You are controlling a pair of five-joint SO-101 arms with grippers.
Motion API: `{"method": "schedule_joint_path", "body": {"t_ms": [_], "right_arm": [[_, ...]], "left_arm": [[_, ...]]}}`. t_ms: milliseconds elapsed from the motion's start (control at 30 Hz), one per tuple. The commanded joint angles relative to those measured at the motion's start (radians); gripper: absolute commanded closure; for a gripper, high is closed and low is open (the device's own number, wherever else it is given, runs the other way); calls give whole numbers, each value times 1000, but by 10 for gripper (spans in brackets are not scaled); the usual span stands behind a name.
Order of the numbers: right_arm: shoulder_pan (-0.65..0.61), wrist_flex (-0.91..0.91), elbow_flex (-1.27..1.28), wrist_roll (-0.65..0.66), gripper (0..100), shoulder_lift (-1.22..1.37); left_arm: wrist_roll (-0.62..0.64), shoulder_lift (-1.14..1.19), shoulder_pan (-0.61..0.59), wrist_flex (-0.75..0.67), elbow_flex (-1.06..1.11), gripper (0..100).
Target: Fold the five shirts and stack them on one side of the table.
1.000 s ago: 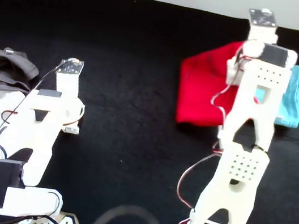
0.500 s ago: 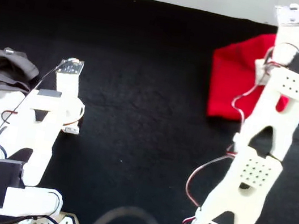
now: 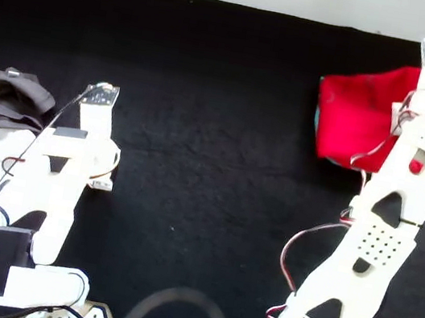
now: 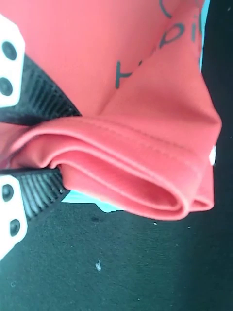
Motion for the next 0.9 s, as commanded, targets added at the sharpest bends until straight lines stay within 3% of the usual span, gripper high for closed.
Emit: {"method": "schedule_joint_path", "body": {"t_ms": [0, 267, 533, 867], "right_arm": [[27, -28, -13, 8, 992, 13], [35, -82, -13, -3, 988, 56], [36, -64, -134, -285, 754, 56], [13, 15, -271, -350, 759, 58]], "left_arm": [[-3, -2, -12, -29, 1, 987], [-3, -2, -12, -29, 1, 987], [-3, -1, -12, -29, 1, 987], [-3, -1, -12, -29, 1, 987]]}}
